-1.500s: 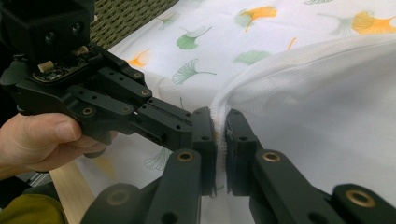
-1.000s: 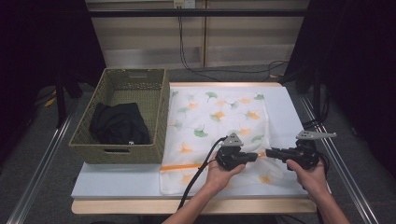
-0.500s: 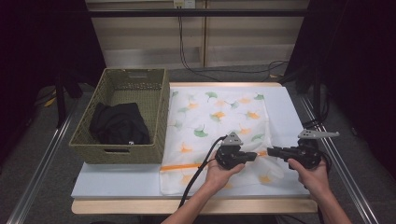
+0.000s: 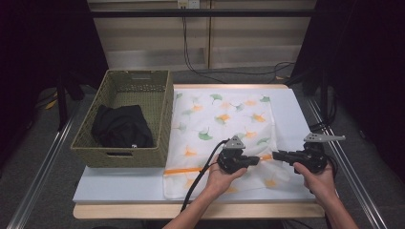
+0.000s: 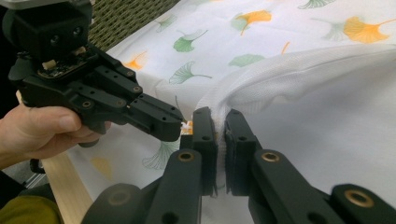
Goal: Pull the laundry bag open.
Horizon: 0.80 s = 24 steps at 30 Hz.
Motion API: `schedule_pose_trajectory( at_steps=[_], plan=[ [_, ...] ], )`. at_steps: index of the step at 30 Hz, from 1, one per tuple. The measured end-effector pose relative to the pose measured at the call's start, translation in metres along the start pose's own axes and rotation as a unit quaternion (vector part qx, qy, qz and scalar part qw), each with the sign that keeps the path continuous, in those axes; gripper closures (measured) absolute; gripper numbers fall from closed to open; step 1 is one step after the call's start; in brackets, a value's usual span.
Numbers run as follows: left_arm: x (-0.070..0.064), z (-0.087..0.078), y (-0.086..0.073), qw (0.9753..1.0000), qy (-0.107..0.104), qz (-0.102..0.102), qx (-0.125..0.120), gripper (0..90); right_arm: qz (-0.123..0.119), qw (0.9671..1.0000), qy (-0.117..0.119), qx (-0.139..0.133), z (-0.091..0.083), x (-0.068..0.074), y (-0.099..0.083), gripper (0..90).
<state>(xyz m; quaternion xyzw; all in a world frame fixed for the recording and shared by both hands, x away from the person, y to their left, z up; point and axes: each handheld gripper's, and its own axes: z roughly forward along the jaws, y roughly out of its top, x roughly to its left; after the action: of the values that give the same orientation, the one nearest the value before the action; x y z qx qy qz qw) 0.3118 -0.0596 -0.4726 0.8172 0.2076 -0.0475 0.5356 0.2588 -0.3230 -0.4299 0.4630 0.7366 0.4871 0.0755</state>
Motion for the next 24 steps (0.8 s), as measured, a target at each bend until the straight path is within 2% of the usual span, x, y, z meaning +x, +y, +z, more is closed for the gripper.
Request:
schedule_pose_trajectory(
  at_steps=[6, 10, 11, 12, 16, 21, 22, 24],
  plan=[
    [0.004, -0.004, -0.003, 1.0, -0.003, -0.004, -0.002, 90.0, 0.003, 1.0, -0.003, -0.005, -0.003, -0.001, 0.001, 85.6],
    [0.004, -0.007, -0.004, 1.0, 0.005, -0.001, 0.007, 90.0, 0.003, 0.9999, -0.008, -0.007, -0.002, 0.0, 0.0, 85.5],
    [0.005, -0.008, -0.005, 0.9999, 0.007, -0.009, 0.002, 90.0, 0.005, 0.9999, -0.006, -0.011, -0.003, -0.001, 0.0, 85.5],
    [0.006, -0.01, -0.006, 0.9998, 0.013, -0.006, 0.01, 90.0, 0.008, 0.9998, -0.007, -0.014, -0.003, -0.002, 0.0, 85.5],
    [0.007, -0.013, -0.006, 0.9998, 0.014, -0.01, 0.008, 90.0, 0.008, 0.9999, -0.007, -0.01, -0.002, -0.004, -0.001, 85.5],
    [0.008, -0.014, -0.006, 0.9999, 0.012, -0.004, 0.009, 90.0, 0.01, 0.9998, -0.007, -0.014, -0.003, -0.003, -0.001, 85.5],
    [0.007, -0.015, -0.006, 0.9997, 0.018, 0.0, 0.016, 90.0, 0.01, 0.9998, -0.007, -0.014, -0.003, -0.003, -0.001, 85.5],
    [0.007, -0.015, -0.007, 0.9998, 0.017, -0.005, 0.011, 90.0, 0.012, 0.9998, -0.007, -0.015, -0.003, -0.003, -0.001, 85.5]
  ],
)
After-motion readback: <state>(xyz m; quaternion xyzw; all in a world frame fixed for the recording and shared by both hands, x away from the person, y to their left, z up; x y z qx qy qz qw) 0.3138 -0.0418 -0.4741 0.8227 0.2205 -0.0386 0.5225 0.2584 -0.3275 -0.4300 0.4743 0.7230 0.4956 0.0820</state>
